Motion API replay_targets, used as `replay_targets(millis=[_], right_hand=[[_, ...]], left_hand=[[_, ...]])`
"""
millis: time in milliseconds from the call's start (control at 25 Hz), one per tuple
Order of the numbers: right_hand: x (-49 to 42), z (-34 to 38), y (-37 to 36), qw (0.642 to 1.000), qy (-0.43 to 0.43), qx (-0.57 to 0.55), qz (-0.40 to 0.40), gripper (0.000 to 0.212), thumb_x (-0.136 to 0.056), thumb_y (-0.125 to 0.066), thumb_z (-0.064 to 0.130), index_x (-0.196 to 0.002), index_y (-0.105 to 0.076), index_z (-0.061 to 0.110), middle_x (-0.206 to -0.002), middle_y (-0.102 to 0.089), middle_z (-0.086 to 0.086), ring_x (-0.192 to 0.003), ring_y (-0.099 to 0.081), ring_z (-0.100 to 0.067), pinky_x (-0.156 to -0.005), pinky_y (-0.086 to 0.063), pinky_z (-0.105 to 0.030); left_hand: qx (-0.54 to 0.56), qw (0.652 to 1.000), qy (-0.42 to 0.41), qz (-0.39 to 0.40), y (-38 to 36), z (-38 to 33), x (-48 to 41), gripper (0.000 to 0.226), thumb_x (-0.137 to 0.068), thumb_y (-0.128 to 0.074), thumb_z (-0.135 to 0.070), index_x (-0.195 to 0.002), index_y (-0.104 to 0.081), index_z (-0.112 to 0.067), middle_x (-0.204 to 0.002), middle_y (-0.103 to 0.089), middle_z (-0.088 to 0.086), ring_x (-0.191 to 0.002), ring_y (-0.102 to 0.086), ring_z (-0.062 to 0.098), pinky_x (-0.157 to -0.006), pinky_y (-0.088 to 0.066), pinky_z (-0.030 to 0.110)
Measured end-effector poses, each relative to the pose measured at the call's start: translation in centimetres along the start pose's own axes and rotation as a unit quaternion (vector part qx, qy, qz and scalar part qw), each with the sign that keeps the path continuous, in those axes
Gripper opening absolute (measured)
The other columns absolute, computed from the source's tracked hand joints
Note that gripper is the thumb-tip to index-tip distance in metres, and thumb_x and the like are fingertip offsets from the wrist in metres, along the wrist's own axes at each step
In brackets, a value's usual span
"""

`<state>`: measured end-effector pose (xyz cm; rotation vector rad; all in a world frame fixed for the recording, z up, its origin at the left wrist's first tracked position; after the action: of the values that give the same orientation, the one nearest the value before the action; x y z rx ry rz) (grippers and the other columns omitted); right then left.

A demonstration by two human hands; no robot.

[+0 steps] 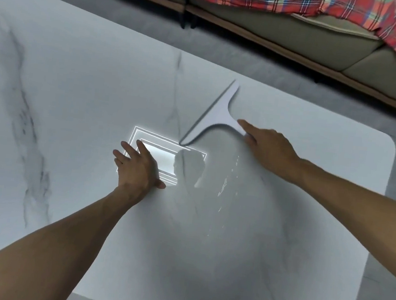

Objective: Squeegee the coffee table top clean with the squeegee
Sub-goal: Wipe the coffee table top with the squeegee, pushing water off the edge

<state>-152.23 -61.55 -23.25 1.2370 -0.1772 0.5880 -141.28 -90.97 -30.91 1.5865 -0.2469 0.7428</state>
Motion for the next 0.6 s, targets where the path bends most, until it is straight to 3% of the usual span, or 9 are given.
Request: replay_targets(millis=[200, 280, 400, 520, 600], right_hand=[[9.1, -7.2, 1.2, 0.993, -0.051, 0.084, 0.064, 0.047, -0.102, -0.033, 0.032, -0.147, -0.027, 0.044, -0.120, -0.065, 0.003, -0.102, -0.061, -0.028, -0.078, -0.044, -0.034], [9.5, -7.9, 3.2, 0.993, -0.056, 0.096, 0.046, 0.045, -0.101, -0.036, 0.035, -0.145, -0.032, 0.044, -0.129, -0.063, 0.002, -0.110, -0.060, -0.031, -0.084, -0.045, -0.035], [4.8, -6.8, 7.5, 0.996, -0.072, 0.009, -0.053, 0.041, -0.099, -0.041, 0.032, -0.140, -0.043, 0.036, -0.128, -0.063, -0.008, -0.109, -0.059, -0.038, -0.089, -0.045, -0.041], [-1.9, -5.7, 8.4, 0.976, -0.136, -0.142, -0.095, 0.037, -0.095, -0.035, 0.028, -0.127, -0.050, 0.035, -0.109, -0.063, -0.014, -0.084, -0.057, -0.035, -0.078, -0.052, -0.048], [-4.1, -5.6, 7.2, 0.960, -0.189, -0.184, -0.098, 0.035, -0.093, -0.032, 0.028, -0.122, -0.051, 0.034, -0.110, -0.061, -0.017, -0.078, -0.057, -0.034, -0.071, -0.054, -0.049]], left_hand=[[0.008, 1.000, 0.015, 0.017, 0.0, 0.2, 0.3, 0.143, -0.054, -0.085, -0.060, -0.151, 0.000, 0.000, -0.152, -0.004, 0.040, -0.137, -0.012, 0.063, -0.114, -0.025, 0.056], [0.025, 1.000, 0.017, 0.006, 0.2, 0.2, 0.4, 0.141, -0.053, -0.086, -0.060, -0.151, -0.002, -0.002, -0.153, -0.005, 0.038, -0.137, -0.012, 0.062, -0.114, -0.023, 0.056], [0.032, 0.998, -0.013, -0.046, 1.2, -2.4, 0.8, 0.146, -0.045, -0.087, -0.063, -0.150, -0.005, -0.003, -0.151, -0.007, 0.039, -0.135, -0.013, 0.063, -0.114, -0.019, 0.059], [0.053, 0.997, -0.033, -0.038, 0.6, -5.8, 0.2, 0.152, -0.043, -0.087, -0.063, -0.150, 0.005, -0.008, -0.152, 0.001, 0.041, -0.137, -0.005, 0.064, -0.115, -0.011, 0.062], [0.059, 0.998, -0.013, -0.025, 0.1, -5.9, -0.3, 0.154, -0.042, -0.087, -0.063, -0.150, 0.012, -0.013, -0.152, 0.006, 0.040, -0.138, 0.000, 0.064, -0.115, -0.007, 0.063]])
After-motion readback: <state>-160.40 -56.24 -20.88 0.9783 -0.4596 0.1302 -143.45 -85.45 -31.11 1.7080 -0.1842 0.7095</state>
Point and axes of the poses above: each hand's wrist, its own x-axis away from the middle knuckle, its own y-axis out of the back of the hand, z = x × y, the point moved 10 cm from there along -x, towards the middle knuckle
